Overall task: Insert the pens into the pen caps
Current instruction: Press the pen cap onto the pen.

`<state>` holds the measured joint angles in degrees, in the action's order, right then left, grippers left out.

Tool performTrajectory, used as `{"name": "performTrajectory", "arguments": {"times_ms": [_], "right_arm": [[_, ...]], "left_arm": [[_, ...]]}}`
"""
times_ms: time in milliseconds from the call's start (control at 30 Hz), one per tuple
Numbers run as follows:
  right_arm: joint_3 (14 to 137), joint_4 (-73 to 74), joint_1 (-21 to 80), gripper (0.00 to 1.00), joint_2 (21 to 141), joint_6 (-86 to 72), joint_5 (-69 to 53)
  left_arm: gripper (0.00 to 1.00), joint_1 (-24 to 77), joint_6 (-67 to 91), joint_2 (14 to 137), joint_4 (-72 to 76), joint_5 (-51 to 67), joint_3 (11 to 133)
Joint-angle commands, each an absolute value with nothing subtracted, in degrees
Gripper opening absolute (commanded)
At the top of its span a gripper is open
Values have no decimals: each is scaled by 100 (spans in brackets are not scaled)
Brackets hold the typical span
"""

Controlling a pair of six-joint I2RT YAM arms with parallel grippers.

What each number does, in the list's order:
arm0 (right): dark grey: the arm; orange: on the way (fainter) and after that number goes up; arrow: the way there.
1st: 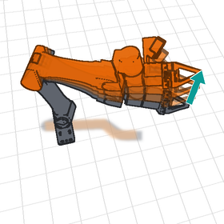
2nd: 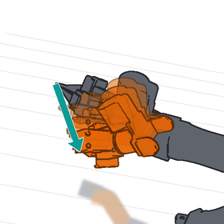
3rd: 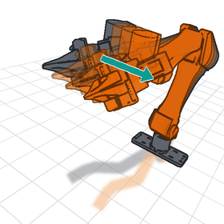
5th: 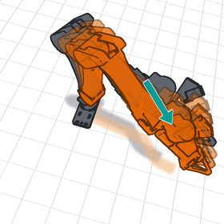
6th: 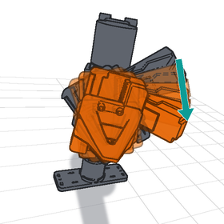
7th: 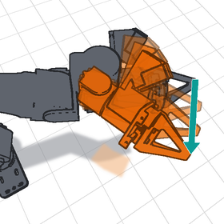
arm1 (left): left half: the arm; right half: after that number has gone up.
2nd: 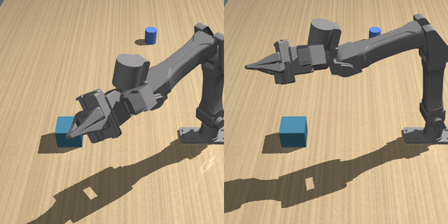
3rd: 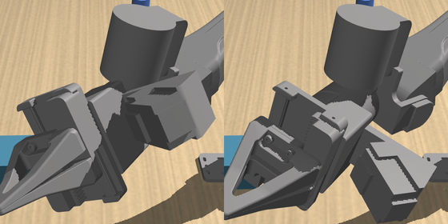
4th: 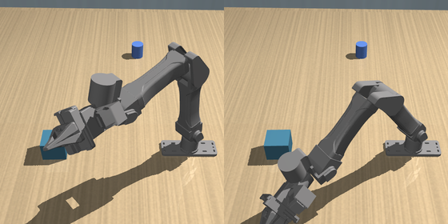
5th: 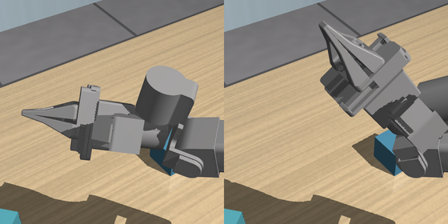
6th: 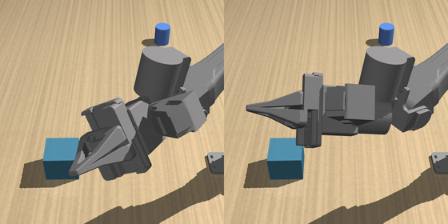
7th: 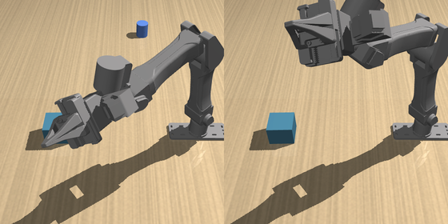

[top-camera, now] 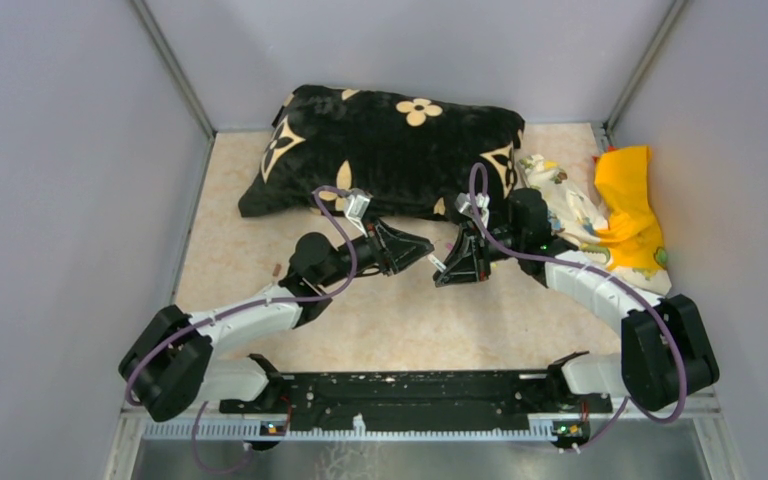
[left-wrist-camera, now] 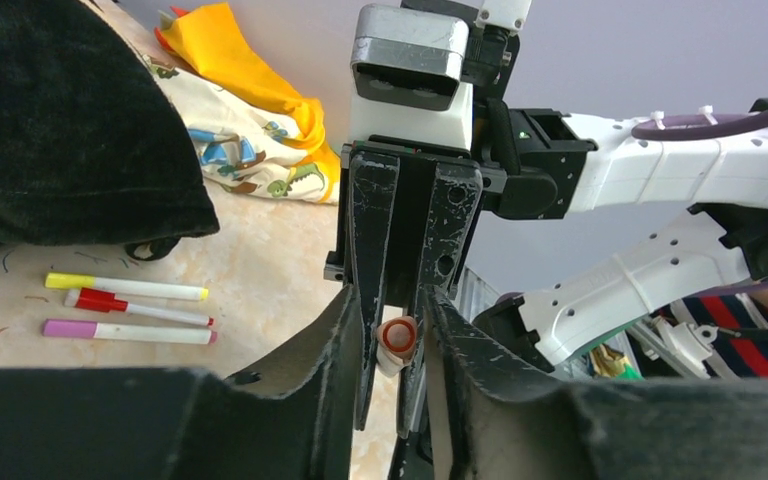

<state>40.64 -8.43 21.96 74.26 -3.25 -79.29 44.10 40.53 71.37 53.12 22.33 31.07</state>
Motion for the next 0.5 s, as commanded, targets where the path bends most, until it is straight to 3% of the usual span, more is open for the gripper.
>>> {"name": "performTrajectory", "arguments": {"times_ms": [0, 233, 467], "right_arm": [[4337, -923, 2199, 0, 7400, -177, -8111], [4363, -888, 2206, 0, 7389, -178, -8050], [4526, -661, 2160, 0, 7298, -185, -7376]], "left_arm": [[28, 4392, 4093, 7214, 5502, 2476, 3252], [0, 4395, 4242, 7336, 5507, 2741, 3217], [0, 4857, 4326, 7526, 5327, 2429, 2968]]}}
